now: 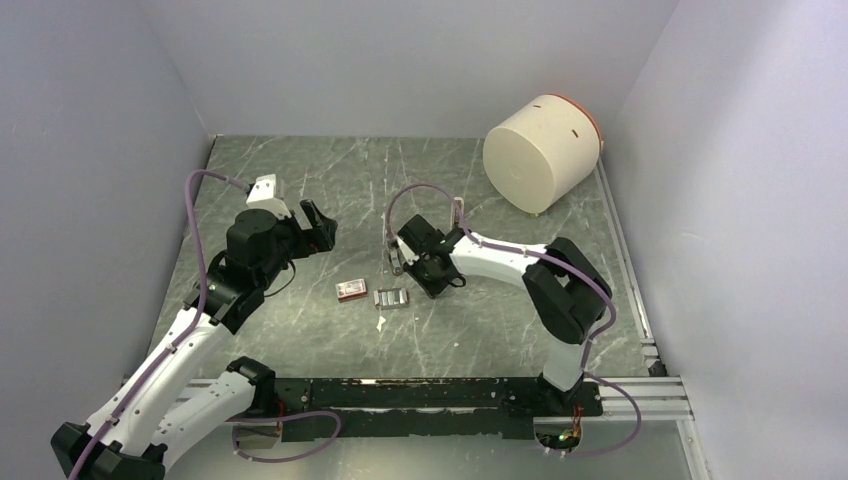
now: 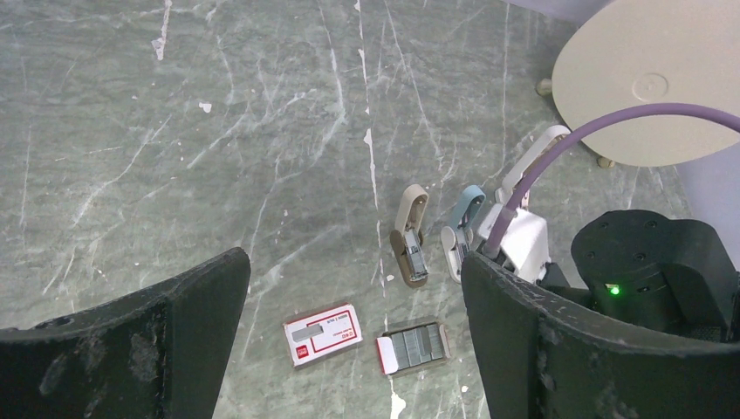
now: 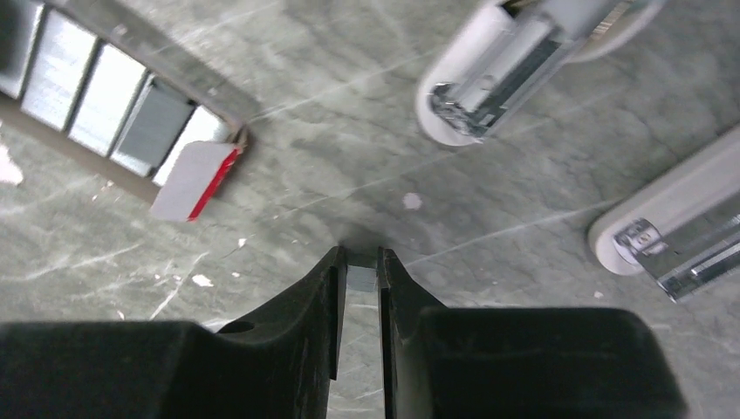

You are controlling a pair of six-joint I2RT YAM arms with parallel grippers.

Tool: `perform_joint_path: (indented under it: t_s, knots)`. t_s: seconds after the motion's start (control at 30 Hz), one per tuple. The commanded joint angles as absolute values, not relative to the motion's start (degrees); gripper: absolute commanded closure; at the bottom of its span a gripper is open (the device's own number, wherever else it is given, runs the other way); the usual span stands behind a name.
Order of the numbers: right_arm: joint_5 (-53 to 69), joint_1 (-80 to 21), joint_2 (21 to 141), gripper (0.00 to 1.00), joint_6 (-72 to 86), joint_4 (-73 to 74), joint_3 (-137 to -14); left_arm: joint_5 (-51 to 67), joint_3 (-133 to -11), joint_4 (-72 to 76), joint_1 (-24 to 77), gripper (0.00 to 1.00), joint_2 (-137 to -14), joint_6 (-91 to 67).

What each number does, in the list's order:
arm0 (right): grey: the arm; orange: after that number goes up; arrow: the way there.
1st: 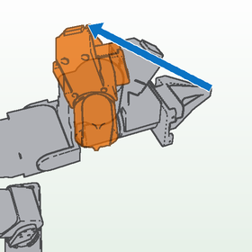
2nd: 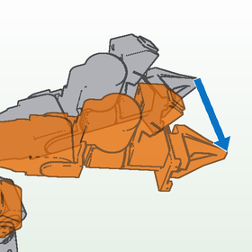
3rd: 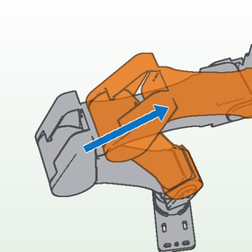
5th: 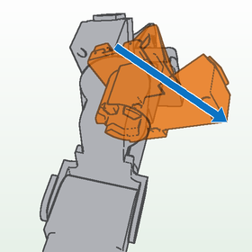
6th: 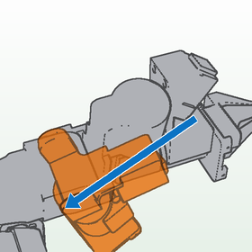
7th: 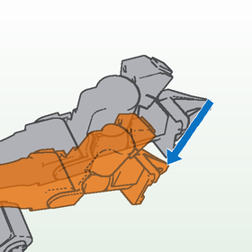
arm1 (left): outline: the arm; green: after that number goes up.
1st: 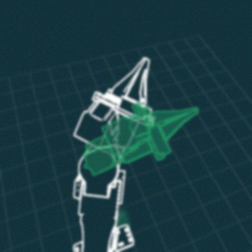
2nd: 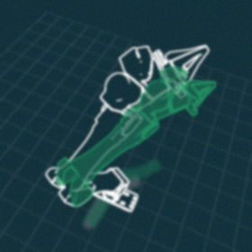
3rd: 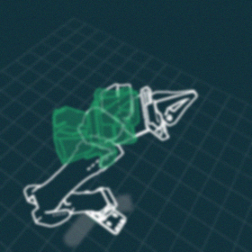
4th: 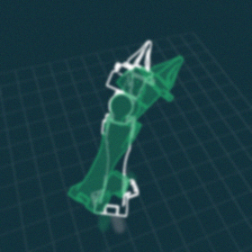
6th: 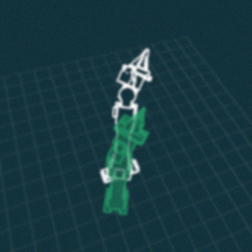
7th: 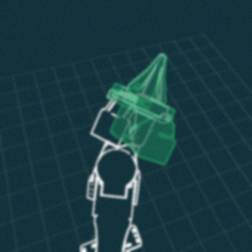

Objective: Load the staples into the stapler

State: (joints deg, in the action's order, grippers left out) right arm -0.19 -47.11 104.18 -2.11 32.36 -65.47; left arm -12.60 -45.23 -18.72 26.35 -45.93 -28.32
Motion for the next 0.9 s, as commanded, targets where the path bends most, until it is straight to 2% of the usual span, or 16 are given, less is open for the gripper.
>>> perform_joint_path:
  t_s: [0.0, 0.3, 0.87]
  knots:
    - [-6.22, -46.25, 101.48, 0.78, 6.34, 29.26, -65.84, -12.71, -45.11, -18.37, 26.12, 0.05, -45.63, -28.28]
    - [-14.85, -46.15, 97.65, 0.78, 19.62, 20.84, -65.42, -13.18, -45.01, -18.37, 26.11, 0.05, -45.00, -28.39]
    - [-18.77, -46.23, 103.45, 0.77, 20.67, 16.85, -68.79, -12.73, -45.00, -18.41, 26.11, 0.05, -45.41, -28.56]
